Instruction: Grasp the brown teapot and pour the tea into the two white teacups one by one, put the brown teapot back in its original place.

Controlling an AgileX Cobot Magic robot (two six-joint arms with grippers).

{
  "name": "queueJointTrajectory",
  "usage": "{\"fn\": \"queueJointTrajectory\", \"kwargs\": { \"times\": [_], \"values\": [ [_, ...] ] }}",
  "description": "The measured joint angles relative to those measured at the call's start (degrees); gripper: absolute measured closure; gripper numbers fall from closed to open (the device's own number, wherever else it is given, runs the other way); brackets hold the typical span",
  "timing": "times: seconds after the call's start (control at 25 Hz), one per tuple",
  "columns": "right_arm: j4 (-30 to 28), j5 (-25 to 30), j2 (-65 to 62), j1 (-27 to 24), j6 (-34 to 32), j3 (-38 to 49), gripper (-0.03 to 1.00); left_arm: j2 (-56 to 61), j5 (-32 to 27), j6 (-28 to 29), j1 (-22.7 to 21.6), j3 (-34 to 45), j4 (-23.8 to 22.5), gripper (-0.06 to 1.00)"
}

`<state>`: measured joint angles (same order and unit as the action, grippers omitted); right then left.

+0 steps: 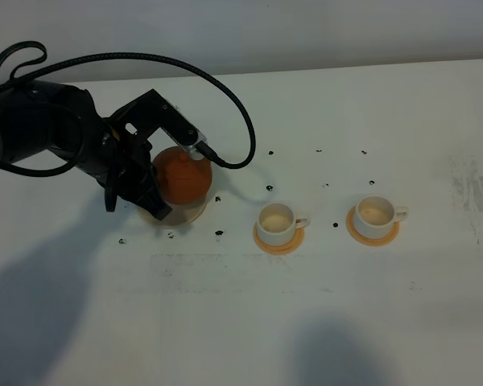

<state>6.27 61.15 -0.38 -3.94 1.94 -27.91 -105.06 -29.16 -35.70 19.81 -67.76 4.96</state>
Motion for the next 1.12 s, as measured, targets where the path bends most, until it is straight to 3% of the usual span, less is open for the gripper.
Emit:
{"fn": "queueJointTrajectory", "kwargs": {
  "times": [0.84,1.12],
  "values": [
    [0.0,-0.02,0.0,0.0,0.0,0.0,0.55,1.33,1.08,-27.48,0.65,0.0,8.53,0.83],
    [0.0,-0.02,0.0,0.0,0.0,0.0,0.55,1.33,4.1,-33.22,1.11,0.0,9.71,0.83]
  ]
}}
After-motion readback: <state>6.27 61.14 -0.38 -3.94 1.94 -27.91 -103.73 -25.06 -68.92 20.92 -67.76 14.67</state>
